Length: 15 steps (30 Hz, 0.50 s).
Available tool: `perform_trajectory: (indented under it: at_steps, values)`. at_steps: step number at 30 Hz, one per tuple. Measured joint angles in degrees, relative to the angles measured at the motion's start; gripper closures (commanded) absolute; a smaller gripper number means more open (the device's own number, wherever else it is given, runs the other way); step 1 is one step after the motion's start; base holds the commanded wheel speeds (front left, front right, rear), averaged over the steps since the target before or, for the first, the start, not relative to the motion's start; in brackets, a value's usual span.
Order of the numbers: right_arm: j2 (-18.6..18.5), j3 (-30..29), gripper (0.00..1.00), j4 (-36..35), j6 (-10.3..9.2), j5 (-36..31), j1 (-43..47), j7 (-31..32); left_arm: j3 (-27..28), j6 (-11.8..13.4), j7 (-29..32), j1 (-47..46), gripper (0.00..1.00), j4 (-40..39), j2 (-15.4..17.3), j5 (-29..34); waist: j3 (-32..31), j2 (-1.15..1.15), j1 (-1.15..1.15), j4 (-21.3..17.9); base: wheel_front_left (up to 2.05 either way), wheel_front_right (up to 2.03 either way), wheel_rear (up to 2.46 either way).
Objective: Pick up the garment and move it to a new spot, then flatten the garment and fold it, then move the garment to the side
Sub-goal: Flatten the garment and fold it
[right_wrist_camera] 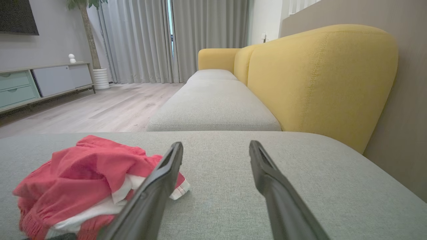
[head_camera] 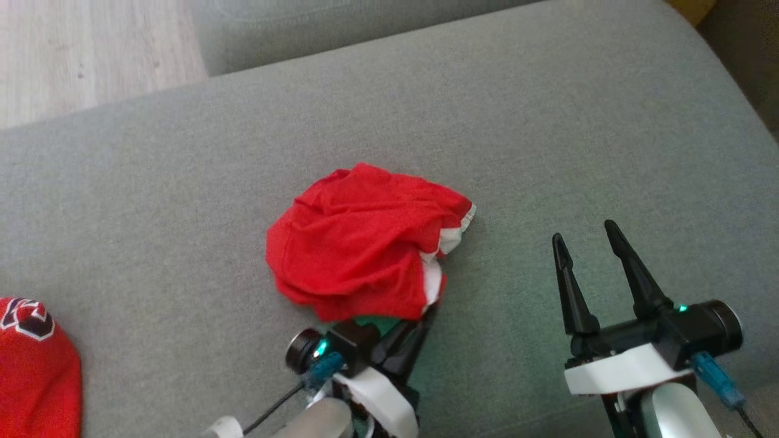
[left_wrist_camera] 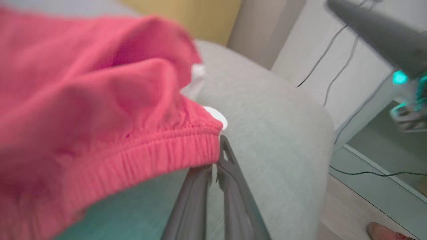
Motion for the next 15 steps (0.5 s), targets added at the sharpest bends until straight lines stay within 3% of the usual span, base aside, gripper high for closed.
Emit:
perform_trajectory:
  at_steps: [5,12,15]
  values:
    - [0.0,0.4,0.0,0.4,0.0,0.6,0.4,0.0,-1.0,-1.5,0.0,-4.4,1.0,-4.3,0.6,5.0,-2.5,0.0,-0.01,-0.4,0.0,0.0,0.0]
    - [0.0,2.1,0.0,0.7,0.0,1.5,0.4,0.0,-7.0,-2.0,4.4,-26.9,1.0,-7.8,5.5,5.6,-4.6,0.0,-0.01,-3.5,0.0,0.0,0.0]
    - [0.0,2.1,0.0,0.7,0.0,1.5,0.4,0.0,-9.3,-2.4,4.8,-36.2,1.0,-9.8,7.2,2.7,-5.1,0.0,0.0,-4.9,0.0,0.0,0.0]
